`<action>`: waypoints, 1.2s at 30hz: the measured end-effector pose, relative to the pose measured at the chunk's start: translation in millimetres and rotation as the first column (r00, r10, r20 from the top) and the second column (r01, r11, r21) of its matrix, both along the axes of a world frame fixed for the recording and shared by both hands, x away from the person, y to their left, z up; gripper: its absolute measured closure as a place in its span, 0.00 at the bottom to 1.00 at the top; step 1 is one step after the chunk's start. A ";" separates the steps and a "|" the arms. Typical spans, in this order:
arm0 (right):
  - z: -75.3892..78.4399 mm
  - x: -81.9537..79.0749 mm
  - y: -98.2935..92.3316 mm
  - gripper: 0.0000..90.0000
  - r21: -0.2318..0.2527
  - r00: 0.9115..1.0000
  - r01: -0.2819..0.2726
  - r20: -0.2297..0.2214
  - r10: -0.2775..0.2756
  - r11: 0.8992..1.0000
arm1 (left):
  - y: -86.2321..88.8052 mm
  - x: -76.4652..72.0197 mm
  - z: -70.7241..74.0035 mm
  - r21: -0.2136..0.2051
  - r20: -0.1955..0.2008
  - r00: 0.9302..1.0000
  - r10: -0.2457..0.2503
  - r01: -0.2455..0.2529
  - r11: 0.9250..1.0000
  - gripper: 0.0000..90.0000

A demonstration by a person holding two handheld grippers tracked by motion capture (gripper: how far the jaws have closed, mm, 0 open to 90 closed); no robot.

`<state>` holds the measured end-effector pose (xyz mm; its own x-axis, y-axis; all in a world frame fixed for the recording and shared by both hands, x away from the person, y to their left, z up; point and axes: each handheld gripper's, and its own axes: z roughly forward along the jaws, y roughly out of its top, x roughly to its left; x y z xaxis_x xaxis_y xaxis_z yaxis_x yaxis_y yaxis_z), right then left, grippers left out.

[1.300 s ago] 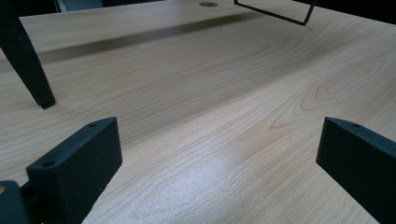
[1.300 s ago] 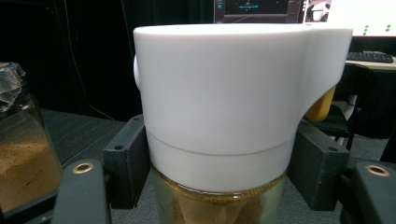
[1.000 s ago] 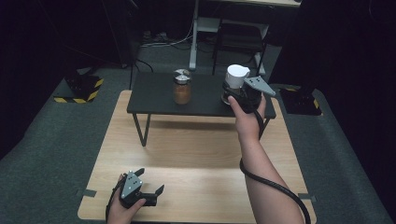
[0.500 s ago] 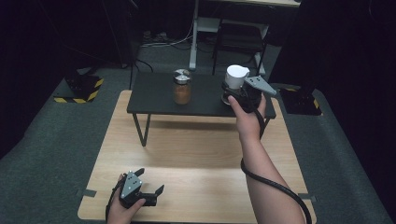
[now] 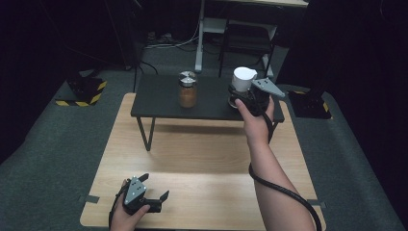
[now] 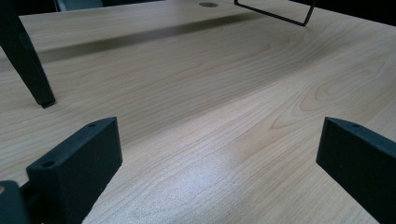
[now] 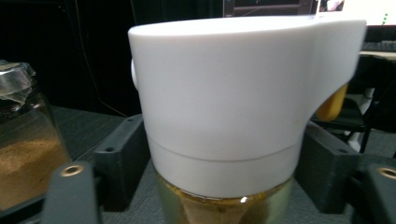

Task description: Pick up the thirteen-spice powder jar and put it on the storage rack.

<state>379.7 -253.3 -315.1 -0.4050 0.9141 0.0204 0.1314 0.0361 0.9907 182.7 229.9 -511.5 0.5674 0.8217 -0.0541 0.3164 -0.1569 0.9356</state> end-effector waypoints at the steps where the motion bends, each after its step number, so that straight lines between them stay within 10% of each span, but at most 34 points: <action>1: 0.3 0.4 0.8 0.21 0.000 1.000 0.002 -0.006 -0.002 1.000 | 0.1 0.1 0.1 0.001 0.000 1.000 0.000 0.000 1.000 0.01; 10: -5.7 0.0 4.7 0.00 -0.004 1.000 0.016 -0.010 -0.016 1.000 | 0.8 0.3 -0.2 -0.003 -0.001 1.000 -0.001 0.001 1.000 0.01; 36: -33.0 -40.7 -26.8 0.00 0.029 0.997 -0.049 0.065 0.047 0.998 | -0.9 0.5 1.2 0.007 -0.005 1.000 0.002 -0.002 1.000 0.01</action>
<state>339.0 -280.1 -348.2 -0.4500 0.8928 0.0209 0.0666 0.0102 0.9977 183.2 229.0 -510.3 0.5656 0.8231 -0.0515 0.3216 -0.1626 0.9328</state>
